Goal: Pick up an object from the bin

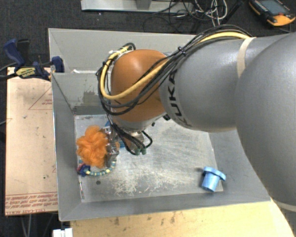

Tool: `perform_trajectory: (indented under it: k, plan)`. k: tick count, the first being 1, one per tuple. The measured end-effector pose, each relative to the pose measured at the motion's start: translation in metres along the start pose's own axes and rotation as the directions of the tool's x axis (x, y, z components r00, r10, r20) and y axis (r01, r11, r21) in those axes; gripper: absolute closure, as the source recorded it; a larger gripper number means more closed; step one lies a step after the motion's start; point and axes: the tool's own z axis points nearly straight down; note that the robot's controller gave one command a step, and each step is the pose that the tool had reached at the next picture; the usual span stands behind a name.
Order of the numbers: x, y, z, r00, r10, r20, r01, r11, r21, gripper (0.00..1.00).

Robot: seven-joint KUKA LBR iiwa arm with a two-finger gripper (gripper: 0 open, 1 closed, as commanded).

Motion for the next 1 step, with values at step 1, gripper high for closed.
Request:
perform_trajectory:
  k: [1]
  plan:
    - [-0.0010, 0.0009, -0.0486, 1.000, -0.022, -0.006, 0.022, 1.000, 0.001, 1.00]
